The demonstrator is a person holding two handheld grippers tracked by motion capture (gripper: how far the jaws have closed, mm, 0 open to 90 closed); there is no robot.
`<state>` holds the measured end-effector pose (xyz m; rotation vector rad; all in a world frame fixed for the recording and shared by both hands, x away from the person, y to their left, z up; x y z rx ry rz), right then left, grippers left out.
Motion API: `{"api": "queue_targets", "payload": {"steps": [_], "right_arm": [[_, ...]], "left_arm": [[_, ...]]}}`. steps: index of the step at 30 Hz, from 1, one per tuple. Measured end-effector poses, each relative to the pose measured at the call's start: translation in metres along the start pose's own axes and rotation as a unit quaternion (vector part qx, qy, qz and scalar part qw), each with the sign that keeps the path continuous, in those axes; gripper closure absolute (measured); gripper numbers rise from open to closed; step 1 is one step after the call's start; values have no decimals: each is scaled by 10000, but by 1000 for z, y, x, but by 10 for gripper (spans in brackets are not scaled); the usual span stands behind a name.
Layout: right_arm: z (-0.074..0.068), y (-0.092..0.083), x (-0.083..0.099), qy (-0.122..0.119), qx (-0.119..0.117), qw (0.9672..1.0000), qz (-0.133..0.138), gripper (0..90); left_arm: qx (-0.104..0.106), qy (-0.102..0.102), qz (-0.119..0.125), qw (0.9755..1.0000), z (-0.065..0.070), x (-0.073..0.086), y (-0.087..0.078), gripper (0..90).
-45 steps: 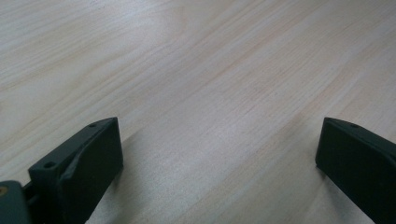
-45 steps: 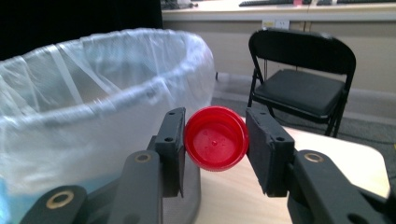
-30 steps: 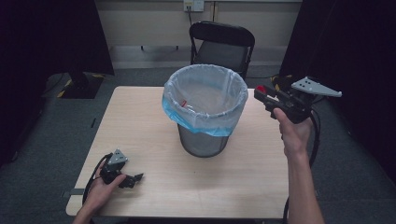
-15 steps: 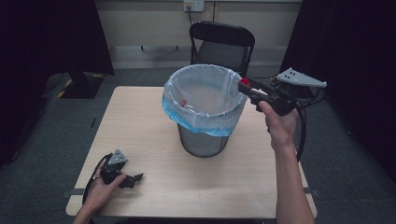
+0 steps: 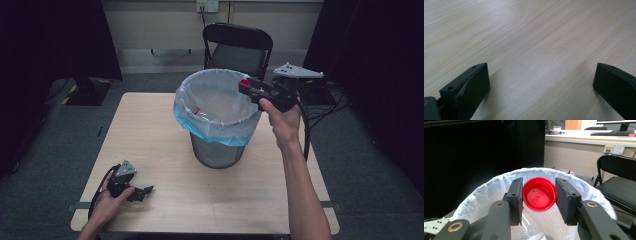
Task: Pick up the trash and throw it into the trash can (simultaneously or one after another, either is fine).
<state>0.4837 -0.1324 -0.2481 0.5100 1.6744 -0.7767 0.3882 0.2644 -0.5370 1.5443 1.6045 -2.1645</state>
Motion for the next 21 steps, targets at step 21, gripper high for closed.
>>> {"api": "queue_targets", "payload": {"steps": [21], "right_arm": [[-5, 35, -12, -205, -58, 9980, -587, 492]], "left_arm": [[-7, -12, 10, 10000, 0, 0, 0, 4]]}}
Point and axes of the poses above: each handheld gripper's, and its own axes: y roughly forward along the jaws, x roughly out of its underside, z roughly to its right, the point moved 5 cm from there along y, roughly forward along the jaws, and after that the axes turned 2 degrees about y, right-handed, at the moved point
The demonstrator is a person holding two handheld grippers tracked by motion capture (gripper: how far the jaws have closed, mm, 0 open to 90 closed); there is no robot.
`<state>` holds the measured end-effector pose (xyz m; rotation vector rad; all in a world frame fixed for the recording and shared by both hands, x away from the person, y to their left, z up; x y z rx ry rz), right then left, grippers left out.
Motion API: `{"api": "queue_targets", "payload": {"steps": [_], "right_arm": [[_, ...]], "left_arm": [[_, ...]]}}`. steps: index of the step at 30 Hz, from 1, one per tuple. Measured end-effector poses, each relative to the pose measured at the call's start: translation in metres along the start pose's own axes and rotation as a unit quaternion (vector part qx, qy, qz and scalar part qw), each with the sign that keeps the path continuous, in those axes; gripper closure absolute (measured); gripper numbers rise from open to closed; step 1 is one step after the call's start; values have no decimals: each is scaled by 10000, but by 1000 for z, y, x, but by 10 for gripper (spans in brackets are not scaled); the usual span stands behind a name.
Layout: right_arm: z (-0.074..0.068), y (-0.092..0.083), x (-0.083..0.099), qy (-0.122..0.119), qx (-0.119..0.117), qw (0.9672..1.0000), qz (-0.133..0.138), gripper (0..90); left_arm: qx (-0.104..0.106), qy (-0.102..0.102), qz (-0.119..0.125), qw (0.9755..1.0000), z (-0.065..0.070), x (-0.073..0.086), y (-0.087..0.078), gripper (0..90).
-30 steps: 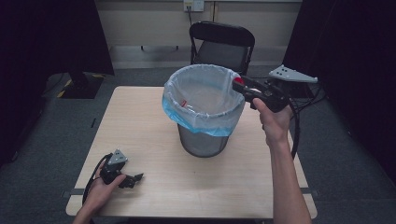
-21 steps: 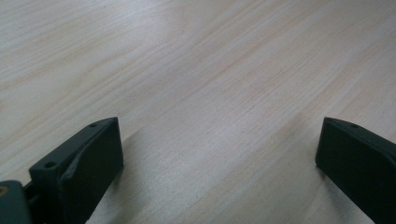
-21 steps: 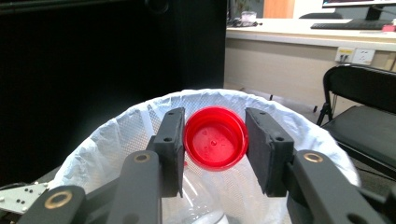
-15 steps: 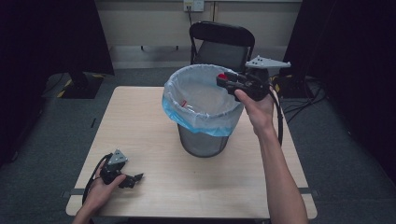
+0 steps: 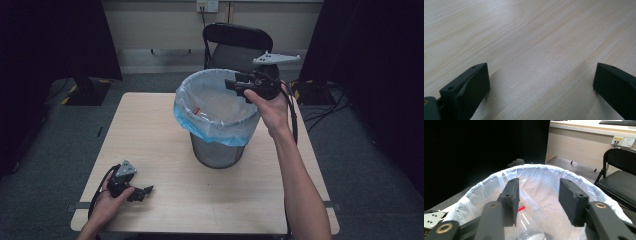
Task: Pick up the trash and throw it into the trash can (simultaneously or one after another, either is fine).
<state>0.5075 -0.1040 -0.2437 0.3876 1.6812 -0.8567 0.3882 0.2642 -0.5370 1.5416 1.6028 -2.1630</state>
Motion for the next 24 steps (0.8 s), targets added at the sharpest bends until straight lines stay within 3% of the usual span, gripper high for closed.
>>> {"api": "queue_targets", "payload": {"steps": [1, 3, 9, 24], "right_arm": [[1, -1, 0, 19, 30, 10000, 56, 424], [3, -4, -1, 48, 93, 9999, 107, 374], [8, -9, -1, 83, 233, 9996, 111, 270], [21, -31, 12, 232, 554, 9979, 256, 187]], "left_arm": [[-1, 0, -1, 10000, 0, 0, 0, 3], [4, 2, -2, 10000, 0, 0, 0, 3], [0, 0, -4, 10000, 0, 0, 0, 4], [2, 1, -1, 10000, 0, 0, 0, 3]]}}
Point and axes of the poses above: each handheld gripper's, and its own axes: y roughly forward along the jaws, x roughly out of its underside, z roughly to its right, the point moved 5 cm from there along y, roughly forward along the jaws, and after that the axes turned 2 degrees about y, right-handed, at the moved point
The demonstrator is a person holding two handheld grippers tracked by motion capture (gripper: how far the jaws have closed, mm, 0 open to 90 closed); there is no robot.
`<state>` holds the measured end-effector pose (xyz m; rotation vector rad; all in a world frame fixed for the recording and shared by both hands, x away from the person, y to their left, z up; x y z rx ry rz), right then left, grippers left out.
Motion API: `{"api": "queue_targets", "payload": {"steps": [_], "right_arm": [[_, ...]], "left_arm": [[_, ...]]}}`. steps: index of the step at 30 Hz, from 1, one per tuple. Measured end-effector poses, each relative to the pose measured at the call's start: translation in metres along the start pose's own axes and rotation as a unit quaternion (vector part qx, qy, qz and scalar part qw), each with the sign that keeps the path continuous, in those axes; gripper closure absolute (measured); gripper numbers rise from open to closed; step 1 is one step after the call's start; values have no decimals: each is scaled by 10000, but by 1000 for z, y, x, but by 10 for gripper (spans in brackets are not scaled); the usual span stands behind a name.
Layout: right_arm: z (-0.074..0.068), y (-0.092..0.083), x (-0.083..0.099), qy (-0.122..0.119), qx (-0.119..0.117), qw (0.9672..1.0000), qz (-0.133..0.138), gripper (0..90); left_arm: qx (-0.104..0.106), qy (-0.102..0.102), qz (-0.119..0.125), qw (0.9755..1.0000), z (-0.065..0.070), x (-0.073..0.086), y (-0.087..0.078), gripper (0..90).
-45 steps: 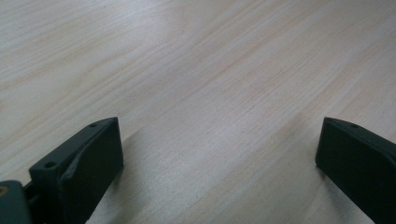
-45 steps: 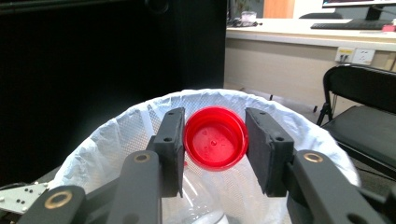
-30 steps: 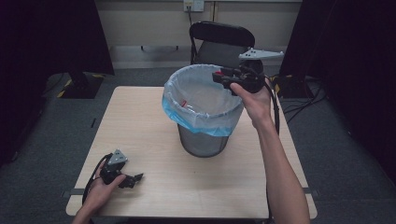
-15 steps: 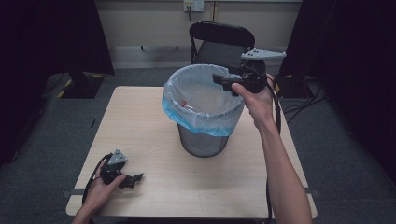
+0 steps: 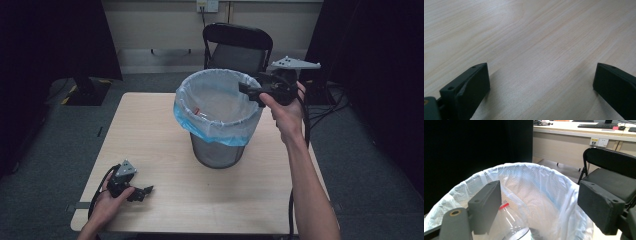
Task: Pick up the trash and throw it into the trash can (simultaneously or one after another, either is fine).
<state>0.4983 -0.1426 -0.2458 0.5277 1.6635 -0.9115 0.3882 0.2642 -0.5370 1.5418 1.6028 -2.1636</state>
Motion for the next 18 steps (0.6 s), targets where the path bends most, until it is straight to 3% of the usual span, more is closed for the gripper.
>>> {"api": "queue_targets", "payload": {"steps": [12, 15, 18], "right_arm": [[15, -21, 16, 173, 234, 9996, 66, 168], [21, -29, 24, 251, 528, 9983, -45, 170], [24, -34, 27, 296, 589, 9978, -31, 170]], "left_arm": [[0, -5, 2, 10000, 0, 0, 0, 4], [-1, -4, 3, 10000, 0, 0, 0, 3], [0, -4, 2, 10000, 0, 0, 0, 3]]}}
Point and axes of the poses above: each handheld gripper's, and its own axes: y roughly forward along the jaws, x roughly out of its underside, z roughly to its right, the point moved 5 cm from there along y, roughly forward along the jaws, and after that the axes turned 2 degrees about y, right-handed, at the moved point
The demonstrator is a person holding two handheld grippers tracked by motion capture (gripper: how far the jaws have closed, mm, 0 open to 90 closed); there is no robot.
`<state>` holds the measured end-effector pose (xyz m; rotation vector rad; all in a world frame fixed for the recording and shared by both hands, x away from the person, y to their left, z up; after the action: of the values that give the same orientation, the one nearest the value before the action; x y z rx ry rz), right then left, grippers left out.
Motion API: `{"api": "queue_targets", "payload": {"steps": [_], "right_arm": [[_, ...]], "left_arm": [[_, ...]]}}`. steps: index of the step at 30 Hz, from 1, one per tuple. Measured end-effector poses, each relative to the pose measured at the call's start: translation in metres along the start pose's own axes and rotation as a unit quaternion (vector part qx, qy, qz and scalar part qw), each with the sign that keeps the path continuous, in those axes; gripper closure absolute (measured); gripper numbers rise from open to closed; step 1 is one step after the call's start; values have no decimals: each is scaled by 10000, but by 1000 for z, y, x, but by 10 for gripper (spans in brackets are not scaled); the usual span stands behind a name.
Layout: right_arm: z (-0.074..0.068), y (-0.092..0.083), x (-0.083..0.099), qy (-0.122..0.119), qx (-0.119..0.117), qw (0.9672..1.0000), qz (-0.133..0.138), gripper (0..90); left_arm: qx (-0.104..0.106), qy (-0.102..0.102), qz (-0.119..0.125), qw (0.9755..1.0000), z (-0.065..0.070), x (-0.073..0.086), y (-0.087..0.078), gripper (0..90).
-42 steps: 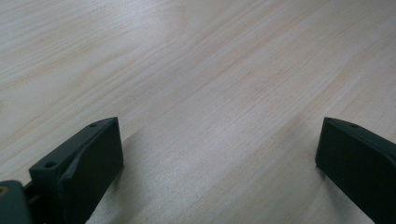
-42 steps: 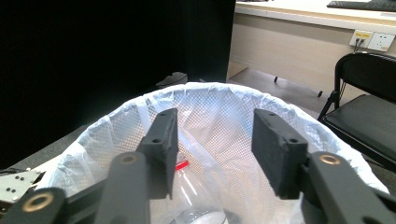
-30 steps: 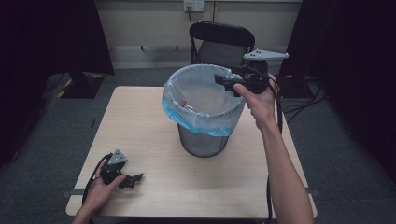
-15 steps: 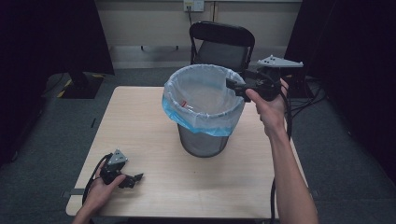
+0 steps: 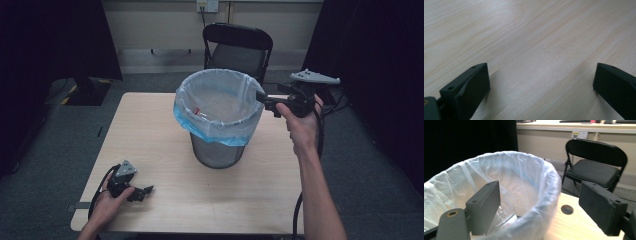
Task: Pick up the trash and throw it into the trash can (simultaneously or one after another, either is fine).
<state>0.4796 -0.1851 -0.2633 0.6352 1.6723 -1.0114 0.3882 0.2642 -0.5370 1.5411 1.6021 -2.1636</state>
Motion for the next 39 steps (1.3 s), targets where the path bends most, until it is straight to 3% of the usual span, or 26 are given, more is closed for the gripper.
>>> {"api": "queue_targets", "payload": {"steps": [5, 21, 32, 39], "right_arm": [[10, -13, 9, 72, 188, 9998, -13, 168], [26, -38, 48, 105, 431, 9987, -243, 145], [31, -44, 80, 116, 595, 9971, -458, 143], [34, -43, 106, 135, 666, 9949, -751, 144]], "left_arm": [[-8, -1, -2, 10000, 0, 0, 0, 3], [-21, 2, -26, 10000, 0, 0, 0, 3], [-37, 29, -30, 10000, 0, 0, -1, 3], [-44, -58, -2, 10000, 1, 0, 0, 3]]}}
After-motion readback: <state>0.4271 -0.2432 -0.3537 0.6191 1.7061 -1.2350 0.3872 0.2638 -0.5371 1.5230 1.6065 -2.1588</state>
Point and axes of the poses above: each handheld gripper's, and its own axes: y roughly forward along the jaws, x roughly out of its underside, z roughly to its right, the point moved 5 cm from there along y, roughly forward along the jaws, and after that the axes turned 2 degrees about y, right-handed, at the moved point
